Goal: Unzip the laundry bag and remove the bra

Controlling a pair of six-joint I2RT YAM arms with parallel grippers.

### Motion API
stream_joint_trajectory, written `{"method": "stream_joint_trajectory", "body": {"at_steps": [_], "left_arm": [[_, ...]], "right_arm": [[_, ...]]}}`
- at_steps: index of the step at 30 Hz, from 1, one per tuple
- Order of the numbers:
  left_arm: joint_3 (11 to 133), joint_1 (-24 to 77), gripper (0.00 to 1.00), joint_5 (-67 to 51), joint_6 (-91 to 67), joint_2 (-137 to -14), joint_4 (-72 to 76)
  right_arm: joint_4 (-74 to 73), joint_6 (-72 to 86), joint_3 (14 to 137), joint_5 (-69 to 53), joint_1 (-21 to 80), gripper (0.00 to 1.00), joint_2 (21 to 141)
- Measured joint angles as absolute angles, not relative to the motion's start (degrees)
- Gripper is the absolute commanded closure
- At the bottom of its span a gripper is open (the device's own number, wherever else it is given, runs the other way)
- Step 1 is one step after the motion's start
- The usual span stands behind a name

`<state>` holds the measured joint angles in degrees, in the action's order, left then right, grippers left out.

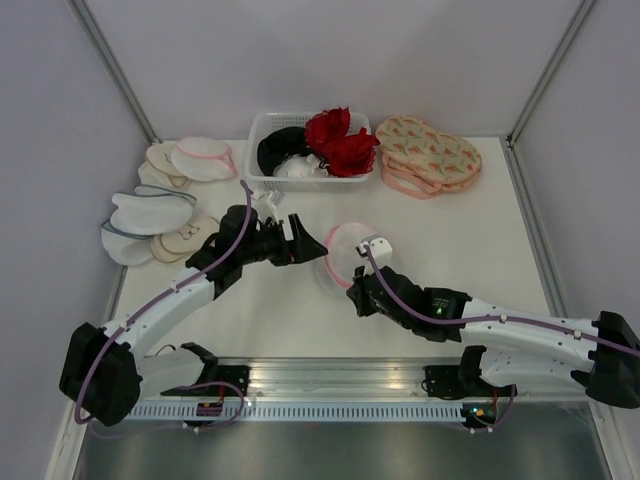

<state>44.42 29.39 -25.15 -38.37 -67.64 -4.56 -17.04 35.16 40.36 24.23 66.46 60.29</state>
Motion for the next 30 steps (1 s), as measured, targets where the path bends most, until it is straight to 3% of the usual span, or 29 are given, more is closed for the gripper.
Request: {"method": "stream_joint_trajectory", "body": {"at_steps": [6,9,10,11,13,14,21,29,30], "left_arm": [[37.28,33.04,0.10,-25.89,-44.86,-66.43,1.89],[37.58,35.70,0.21,-26.17,-45.69,-70.24,3.86],[37.65,36.32,0.28,-26.24,-45.89,-71.40,4.34],[37.67,36.91,0.51,-26.50,-46.17,-72.66,5.02],[37.67,37.50,0.74,-27.27,-47.07,-74.61,6.26],[37.67,37.65,0.97,-27.46,-47.22,-75.37,6.96],[37.67,38.02,0.98,-27.42,-47.55,-75.70,8.64],[36.93,38.06,0.98,-18.72,-47.97,-68.01,4.86],[36.51,38.06,0.93,-17.72,-48.16,-66.63,4.62]], "right_arm": [[-9.19,33.15,40.29,16.84,66.46,1.00,62.83],[-7.92,32.84,40.29,14.79,66.46,1.00,64.36],[-7.73,32.75,40.29,14.15,66.46,1.00,64.53],[-7.64,32.73,40.29,13.76,66.46,1.00,64.58],[-7.53,32.73,40.27,13.30,66.46,1.00,64.47],[-7.62,32.75,40.29,13.26,66.46,0.99,64.36],[-11.35,32.95,40.29,15.09,66.26,0.99,60.71],[-22.09,35.18,40.64,17.06,66.26,1.00,59.94],[-23.51,35.59,40.64,17.65,66.26,0.99,59.94]]}}
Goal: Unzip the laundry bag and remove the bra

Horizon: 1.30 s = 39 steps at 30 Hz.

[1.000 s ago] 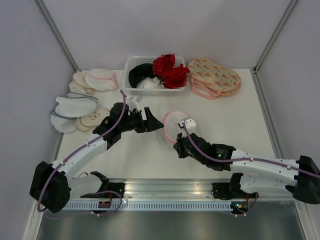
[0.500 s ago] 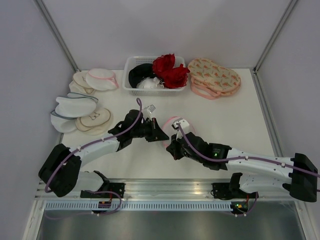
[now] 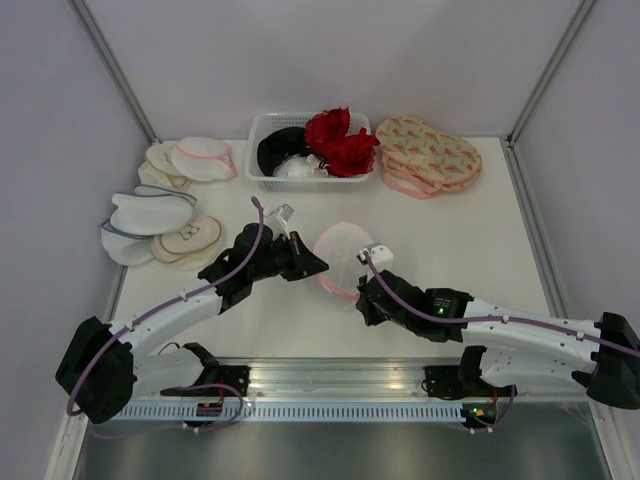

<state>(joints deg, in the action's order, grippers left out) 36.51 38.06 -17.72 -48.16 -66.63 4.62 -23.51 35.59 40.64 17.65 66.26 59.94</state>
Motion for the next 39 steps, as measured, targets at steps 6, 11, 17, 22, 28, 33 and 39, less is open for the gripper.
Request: {"method": "stream_joint_trajectory", "body": {"at_steps": [6,11,17,22,28,33,39], "left_arm": [[35.59,38.00,0.02,-16.16,-49.06,-63.29,3.46],[34.30,37.95,0.00,-13.26,-49.19,-61.58,2.94],[31.00,37.93,0.00,-6.52,-49.21,-60.42,2.13],[30.48,37.93,0.01,-3.07,-49.19,-63.37,0.30],[24.69,37.63,0.08,-2.22,-48.86,-65.06,4.23],[20.45,37.60,0.13,-6.55,-48.73,-70.83,13.54],[20.97,37.56,0.21,-15.79,-49.58,-82.76,29.91]], "right_arm": [[-32.16,39.75,41.58,25.17,66.26,0.99,60.66],[-37.39,41.91,42.30,30.09,66.24,1.00,62.78],[-43.77,46.61,44.36,37.19,66.24,1.00,66.94],[-46.61,49.10,45.36,41.39,65.87,1.00,69.84],[-46.44,49.52,45.45,42.30,65.32,1.00,72.99],[-44.71,49.23,45.34,41.91,64.86,0.99,73.30],[-41.78,48.27,44.34,40.40,64.64,1.00,73.30]]}}
